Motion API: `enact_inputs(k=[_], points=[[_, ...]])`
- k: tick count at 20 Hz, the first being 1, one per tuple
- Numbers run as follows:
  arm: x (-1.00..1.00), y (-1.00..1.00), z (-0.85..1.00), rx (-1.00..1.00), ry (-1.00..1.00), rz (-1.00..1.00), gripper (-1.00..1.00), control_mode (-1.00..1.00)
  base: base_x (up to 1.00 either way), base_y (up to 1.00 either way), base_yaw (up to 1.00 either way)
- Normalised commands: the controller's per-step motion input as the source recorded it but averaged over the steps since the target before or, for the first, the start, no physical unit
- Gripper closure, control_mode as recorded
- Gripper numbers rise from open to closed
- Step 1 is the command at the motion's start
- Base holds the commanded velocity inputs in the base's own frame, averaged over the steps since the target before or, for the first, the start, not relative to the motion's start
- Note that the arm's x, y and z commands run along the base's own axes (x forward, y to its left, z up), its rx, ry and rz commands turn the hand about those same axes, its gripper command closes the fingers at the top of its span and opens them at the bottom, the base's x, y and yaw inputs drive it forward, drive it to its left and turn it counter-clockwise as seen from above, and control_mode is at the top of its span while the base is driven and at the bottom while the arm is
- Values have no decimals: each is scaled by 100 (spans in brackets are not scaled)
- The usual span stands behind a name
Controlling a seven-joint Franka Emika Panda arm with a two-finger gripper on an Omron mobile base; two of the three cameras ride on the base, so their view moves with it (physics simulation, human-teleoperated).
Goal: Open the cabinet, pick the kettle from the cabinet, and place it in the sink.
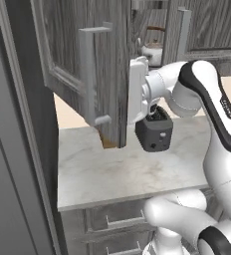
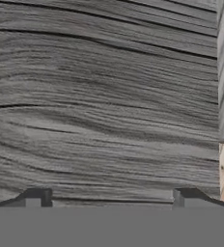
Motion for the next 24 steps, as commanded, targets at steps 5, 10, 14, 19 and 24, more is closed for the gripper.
enact_inputs(k=[5, 10, 14, 19, 24], points=[[-10, 47, -8, 0, -6, 7, -100, -100, 0, 0, 0], [-4, 42, -9, 0, -10, 1, -100, -100, 0, 0, 0], [0, 42, -11, -2, -16, 0, -100, -100, 0, 0, 0], [0, 38, -9, -1, -14, 0, -100, -100, 0, 0, 0], [0, 33, -11, 0, -14, 0, -100, -100, 0, 0, 0]])
